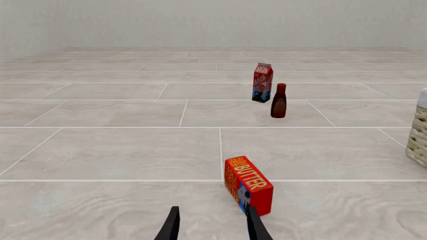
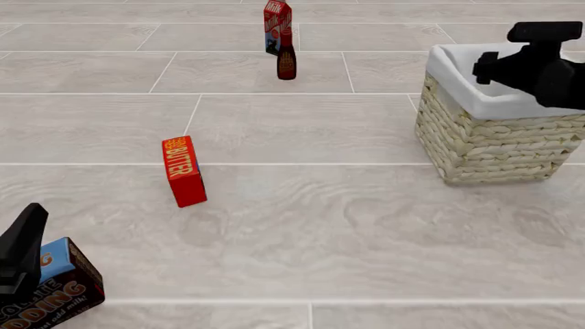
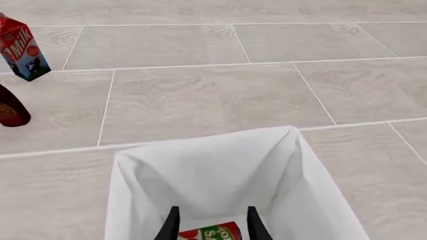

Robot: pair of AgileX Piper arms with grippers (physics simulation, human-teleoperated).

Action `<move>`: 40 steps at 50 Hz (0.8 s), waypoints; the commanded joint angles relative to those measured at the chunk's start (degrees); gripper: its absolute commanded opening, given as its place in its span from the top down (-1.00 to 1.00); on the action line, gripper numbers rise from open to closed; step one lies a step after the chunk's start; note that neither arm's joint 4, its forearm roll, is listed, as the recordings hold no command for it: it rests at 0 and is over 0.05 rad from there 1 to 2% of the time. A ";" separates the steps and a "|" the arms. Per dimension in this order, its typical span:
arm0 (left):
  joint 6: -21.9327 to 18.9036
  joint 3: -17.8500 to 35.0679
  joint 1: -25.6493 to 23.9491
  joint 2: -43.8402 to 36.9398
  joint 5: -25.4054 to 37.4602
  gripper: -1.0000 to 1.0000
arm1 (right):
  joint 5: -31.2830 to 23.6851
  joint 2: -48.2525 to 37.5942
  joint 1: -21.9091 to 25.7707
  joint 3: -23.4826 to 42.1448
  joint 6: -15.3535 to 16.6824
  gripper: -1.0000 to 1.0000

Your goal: Pick the tomato sauce and place it in the basket.

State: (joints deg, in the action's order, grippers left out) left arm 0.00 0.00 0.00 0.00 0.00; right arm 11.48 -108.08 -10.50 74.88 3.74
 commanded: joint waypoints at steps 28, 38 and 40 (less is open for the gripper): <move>0.00 0.00 0.00 0.00 0.00 -1.00 | 1.51 3.29 1.32 -3.18 -0.11 -1.00; 0.00 0.00 0.00 0.00 0.00 -1.00 | 2.11 3.35 1.58 -3.38 -0.73 -1.00; 0.00 0.00 0.00 0.00 0.00 -1.00 | 2.30 3.13 1.42 -3.30 -0.83 -1.00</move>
State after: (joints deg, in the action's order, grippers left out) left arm 0.00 0.00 0.00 0.00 0.00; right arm 13.01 -104.97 -9.11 71.95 3.38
